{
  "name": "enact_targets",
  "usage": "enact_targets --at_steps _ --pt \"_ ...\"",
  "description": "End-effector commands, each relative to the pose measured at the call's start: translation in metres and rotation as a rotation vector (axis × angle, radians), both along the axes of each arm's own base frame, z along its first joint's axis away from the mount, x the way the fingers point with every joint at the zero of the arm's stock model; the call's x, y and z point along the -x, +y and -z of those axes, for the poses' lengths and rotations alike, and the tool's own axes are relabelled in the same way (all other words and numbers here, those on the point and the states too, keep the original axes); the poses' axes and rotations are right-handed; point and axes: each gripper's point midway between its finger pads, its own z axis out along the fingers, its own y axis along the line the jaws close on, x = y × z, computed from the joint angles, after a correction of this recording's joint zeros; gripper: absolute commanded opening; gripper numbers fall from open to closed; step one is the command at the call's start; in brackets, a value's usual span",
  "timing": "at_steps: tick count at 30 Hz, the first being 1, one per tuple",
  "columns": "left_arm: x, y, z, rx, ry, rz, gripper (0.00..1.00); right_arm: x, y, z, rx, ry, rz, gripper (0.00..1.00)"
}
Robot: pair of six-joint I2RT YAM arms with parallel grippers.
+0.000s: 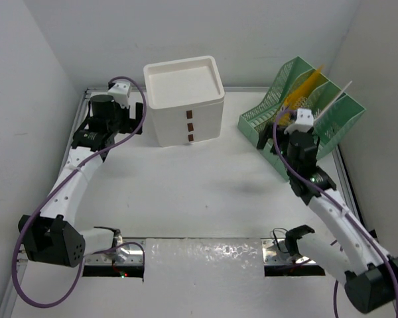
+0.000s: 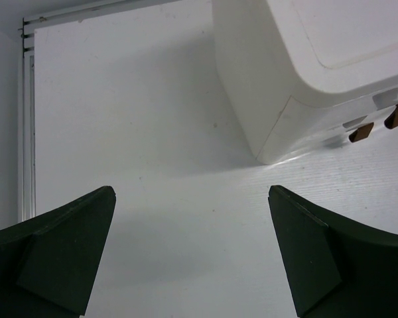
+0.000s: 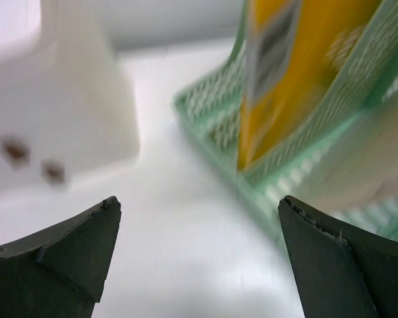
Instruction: Organize the desk
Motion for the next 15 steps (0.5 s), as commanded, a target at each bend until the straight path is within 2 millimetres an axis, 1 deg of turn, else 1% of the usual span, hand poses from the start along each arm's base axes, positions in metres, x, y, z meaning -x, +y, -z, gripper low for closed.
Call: enact_targets --at_steps 1,2,3,4,5,6,7,8,9,10,11,12,14,15 --pt "0.005 0.011 -0.014 -0.040 -0.060 -0.034 1.00 0.065 0.035 0.075 -0.024 0.265 -0.289 0.99" --pt "0.008 0.014 -0.015 -0.053 -0.065 -0.039 1.00 0.076 0.032 0.089 -0.009 0.309 -0.298 0.99" --pt "0.012 0.018 -0.006 -0.067 -0.049 -0.051 1.00 0.086 0.028 0.107 -0.006 0.355 -0.288 0.99" --pt "0.016 0.021 -0.005 -0.083 -0.053 -0.057 0.99 0.095 0.020 0.114 -0.012 0.373 -0.250 0.99" --pt "0.018 0.024 0.000 -0.096 -0.045 -0.066 1.00 0.100 0.016 0.122 -0.004 0.390 -0.236 0.99" --pt "0.021 0.027 0.005 -0.110 -0.039 -0.073 0.99 0.109 0.011 0.142 -0.022 0.431 -0.204 0.99" --pt "0.027 0.032 0.019 -0.139 -0.022 -0.086 0.99 0.113 0.009 0.150 -0.033 0.438 -0.188 0.99" --pt "0.031 0.036 0.027 -0.156 -0.014 -0.091 1.00 0.119 0.005 0.164 -0.051 0.440 -0.162 0.99" --pt "0.038 0.038 0.048 -0.177 0.018 -0.085 1.00 0.121 0.002 0.171 -0.060 0.440 -0.141 0.99" --pt "0.043 0.040 0.051 -0.195 0.014 -0.079 1.00 0.123 -0.002 0.176 -0.068 0.437 -0.118 0.99" --pt "0.047 0.041 0.059 -0.202 0.019 -0.077 0.99 0.127 -0.009 0.186 -0.075 0.438 -0.070 0.99" --pt "0.053 0.043 0.074 -0.214 0.039 -0.077 1.00 0.129 -0.012 0.190 -0.077 0.439 -0.051 0.99" --pt "0.059 0.047 0.081 -0.222 0.028 -0.093 0.99 0.131 -0.019 0.194 -0.073 0.428 -0.014 0.99" --pt "0.058 0.053 0.082 -0.231 0.008 -0.122 0.99 0.132 -0.023 0.198 -0.072 0.419 0.001 0.99"
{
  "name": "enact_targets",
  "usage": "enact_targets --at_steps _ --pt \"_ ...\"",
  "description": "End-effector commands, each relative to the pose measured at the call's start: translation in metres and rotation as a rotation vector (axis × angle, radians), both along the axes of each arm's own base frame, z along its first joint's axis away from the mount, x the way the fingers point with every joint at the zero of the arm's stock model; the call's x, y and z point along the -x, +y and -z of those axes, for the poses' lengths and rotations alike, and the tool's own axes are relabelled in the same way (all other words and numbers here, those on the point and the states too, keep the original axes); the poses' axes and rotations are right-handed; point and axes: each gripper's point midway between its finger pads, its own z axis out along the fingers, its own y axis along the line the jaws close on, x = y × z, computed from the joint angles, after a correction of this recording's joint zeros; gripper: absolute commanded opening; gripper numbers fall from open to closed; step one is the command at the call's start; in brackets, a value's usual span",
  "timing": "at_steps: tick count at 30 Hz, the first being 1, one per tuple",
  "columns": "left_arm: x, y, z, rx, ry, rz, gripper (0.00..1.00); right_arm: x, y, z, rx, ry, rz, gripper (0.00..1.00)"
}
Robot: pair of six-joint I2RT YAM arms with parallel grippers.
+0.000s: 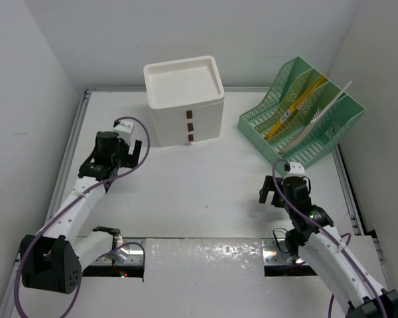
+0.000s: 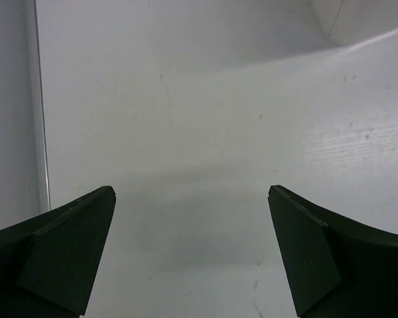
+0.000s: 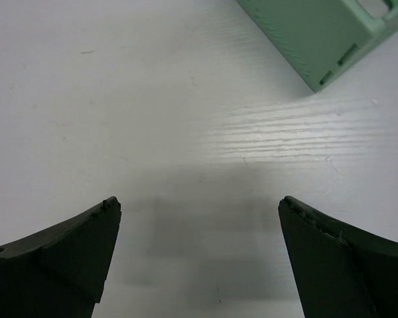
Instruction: Organize the desk
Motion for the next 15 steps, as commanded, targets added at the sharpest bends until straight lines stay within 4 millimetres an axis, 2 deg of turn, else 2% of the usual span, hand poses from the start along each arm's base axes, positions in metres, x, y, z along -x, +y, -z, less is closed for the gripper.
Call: enact_targets --at_steps 1,2,4,6,11,15 --pt "-0.003 0.017 -0.006 -0.049 -0.114 -0.060 1.00 -0.005 -0.013 -0.005 -0.008 -0.067 0.106 0.99" --pt "0.000 0.021 0.006 -0.052 -0.116 -0.078 0.99 -0.004 -0.020 -0.002 0.014 -0.074 0.133 0.99" --pt "0.003 0.022 0.015 -0.036 -0.125 -0.093 1.00 -0.001 -0.026 0.000 0.030 -0.080 0.162 0.99" --pt "0.005 0.019 0.022 -0.026 -0.118 -0.076 1.00 -0.002 -0.024 -0.003 0.010 -0.103 0.156 0.99" --pt "0.004 0.013 0.018 0.008 -0.141 -0.058 1.00 -0.003 -0.023 -0.005 -0.009 -0.132 0.157 0.99" --pt "0.007 0.005 0.027 0.032 -0.117 -0.018 1.00 -0.003 -0.023 -0.003 -0.017 -0.139 0.167 0.99"
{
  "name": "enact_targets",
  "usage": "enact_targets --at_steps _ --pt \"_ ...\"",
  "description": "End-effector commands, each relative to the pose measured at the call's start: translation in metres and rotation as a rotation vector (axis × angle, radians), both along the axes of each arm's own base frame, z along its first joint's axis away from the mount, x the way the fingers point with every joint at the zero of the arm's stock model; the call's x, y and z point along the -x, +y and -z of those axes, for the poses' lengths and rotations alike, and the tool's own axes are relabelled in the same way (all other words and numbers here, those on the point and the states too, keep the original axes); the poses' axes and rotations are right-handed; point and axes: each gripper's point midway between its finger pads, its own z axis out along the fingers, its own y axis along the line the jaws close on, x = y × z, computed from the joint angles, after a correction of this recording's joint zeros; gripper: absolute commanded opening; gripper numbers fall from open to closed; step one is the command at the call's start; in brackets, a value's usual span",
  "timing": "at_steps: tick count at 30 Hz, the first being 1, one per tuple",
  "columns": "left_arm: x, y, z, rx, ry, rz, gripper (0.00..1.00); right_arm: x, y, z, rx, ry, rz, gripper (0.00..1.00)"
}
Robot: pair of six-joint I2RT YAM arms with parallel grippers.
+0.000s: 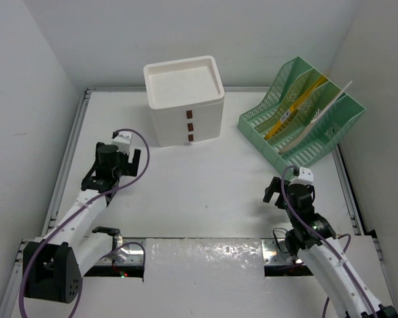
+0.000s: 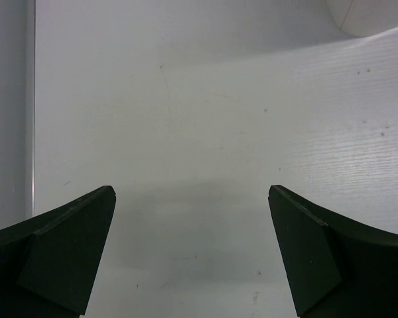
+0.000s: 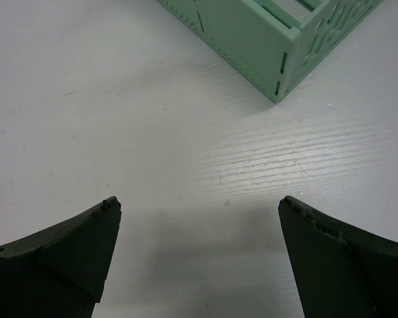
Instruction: Organize the desk
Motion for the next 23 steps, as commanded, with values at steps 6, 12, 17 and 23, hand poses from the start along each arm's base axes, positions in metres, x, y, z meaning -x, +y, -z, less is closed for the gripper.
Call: enact_targets --at_steps 6,12,17,23 --pt "-0.008 -0.004 -0.001 0.025 -0.045 0.017 0.99 -0.002 -0.002 0.004 -0.005 -0.004 0.029 0.99" --pt "-0.008 -0.006 0.003 0.028 -0.036 0.031 1.00 -0.002 -0.004 0.006 0.007 0.009 0.033 0.99" --pt "-0.008 -0.005 0.004 0.026 -0.033 0.028 0.99 -0.002 -0.004 0.005 0.007 0.006 0.035 0.99" --pt "-0.007 -0.007 0.004 0.022 -0.034 0.045 1.00 -0.002 -0.005 0.005 0.012 0.006 0.034 0.99"
